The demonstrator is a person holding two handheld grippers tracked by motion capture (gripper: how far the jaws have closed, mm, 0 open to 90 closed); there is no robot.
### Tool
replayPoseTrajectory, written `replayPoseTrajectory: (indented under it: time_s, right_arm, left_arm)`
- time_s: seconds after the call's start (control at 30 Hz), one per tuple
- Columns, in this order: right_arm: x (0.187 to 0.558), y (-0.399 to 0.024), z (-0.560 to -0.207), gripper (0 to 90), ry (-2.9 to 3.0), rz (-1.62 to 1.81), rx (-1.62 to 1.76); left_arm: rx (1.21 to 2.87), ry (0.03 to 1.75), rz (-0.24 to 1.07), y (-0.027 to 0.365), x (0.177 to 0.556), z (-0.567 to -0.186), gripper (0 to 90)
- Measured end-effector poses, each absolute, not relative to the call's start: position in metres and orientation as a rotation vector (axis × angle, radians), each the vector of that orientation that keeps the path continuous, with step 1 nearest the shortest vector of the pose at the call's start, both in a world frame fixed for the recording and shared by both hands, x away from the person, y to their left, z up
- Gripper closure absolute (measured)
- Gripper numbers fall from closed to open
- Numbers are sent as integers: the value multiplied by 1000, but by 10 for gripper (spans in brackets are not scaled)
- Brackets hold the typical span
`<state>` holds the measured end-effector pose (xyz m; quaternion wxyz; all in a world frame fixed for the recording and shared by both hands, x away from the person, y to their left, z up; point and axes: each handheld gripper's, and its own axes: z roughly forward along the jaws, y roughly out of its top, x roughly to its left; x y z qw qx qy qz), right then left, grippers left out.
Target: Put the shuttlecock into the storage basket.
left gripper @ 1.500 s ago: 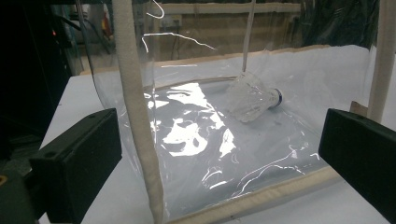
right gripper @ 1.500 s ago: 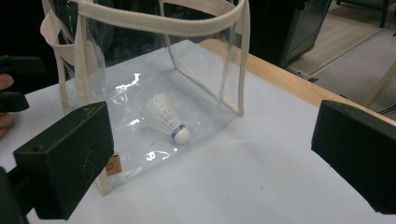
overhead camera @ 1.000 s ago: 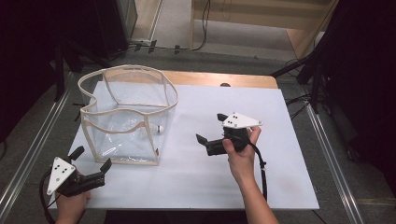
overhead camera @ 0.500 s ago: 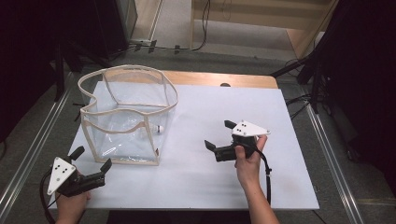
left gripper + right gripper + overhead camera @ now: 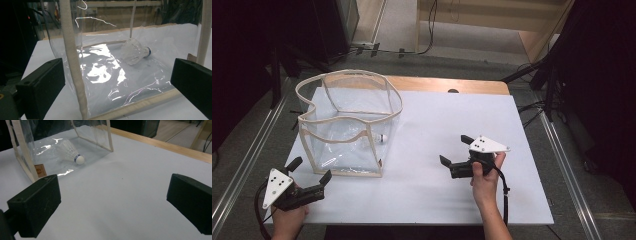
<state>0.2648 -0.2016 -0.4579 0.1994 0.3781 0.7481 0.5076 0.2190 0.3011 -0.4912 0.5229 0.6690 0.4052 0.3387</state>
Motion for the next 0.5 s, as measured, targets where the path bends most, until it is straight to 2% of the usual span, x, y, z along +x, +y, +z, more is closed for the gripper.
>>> replayPoseTrajectory:
  time_s: [0.5]
  right_arm:
    - [253,-225,-471,0,2063,1398,1135]
  left_arm:
    - [1608,972,814,300,219,-491,0]
